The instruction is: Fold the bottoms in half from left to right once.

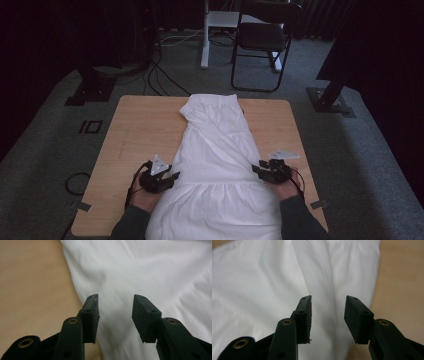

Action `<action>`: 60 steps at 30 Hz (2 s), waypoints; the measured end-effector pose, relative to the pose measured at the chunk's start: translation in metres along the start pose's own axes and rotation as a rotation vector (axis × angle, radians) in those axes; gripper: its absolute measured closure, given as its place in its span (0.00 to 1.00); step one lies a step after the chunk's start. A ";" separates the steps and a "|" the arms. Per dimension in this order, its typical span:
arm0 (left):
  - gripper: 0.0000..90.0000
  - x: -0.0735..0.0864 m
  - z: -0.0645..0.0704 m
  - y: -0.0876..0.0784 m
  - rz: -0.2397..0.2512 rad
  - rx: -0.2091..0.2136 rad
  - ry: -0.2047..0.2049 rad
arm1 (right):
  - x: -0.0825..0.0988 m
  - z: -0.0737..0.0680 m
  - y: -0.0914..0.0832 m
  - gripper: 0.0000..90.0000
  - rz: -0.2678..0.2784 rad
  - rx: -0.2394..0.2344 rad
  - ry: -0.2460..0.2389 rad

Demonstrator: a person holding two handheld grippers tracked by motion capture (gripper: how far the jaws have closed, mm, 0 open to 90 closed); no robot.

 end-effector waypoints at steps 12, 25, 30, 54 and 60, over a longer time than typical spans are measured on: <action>0.58 -0.006 0.002 0.052 -0.086 0.033 -0.002 | -0.060 -0.030 0.102 0.42 -0.090 -0.009 -0.177; 0.55 0.005 0.006 0.059 -0.098 0.052 -0.026 | -0.089 0.032 0.054 0.98 0.124 0.211 -0.044; 0.53 0.000 0.006 0.058 -0.103 0.043 -0.016 | -0.058 0.062 0.074 0.93 0.033 0.203 0.052; 0.77 -0.016 -0.018 0.085 -0.106 -0.018 -0.060 | -0.017 0.046 0.075 0.87 -0.063 0.130 0.038; 0.77 0.013 0.011 0.050 -0.080 -0.002 -0.045 | 0.011 0.023 0.047 0.88 -0.066 0.062 0.042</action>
Point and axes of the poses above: each handheld gripper's, and its own axes: y roughly forward along the jaws, x roughly out of its underside, z roughly to its right, the point moved 6 cm from there along y, roughly forward along the jaws, and after that the axes turned 2 degrees about y, right-handed, at the moved point
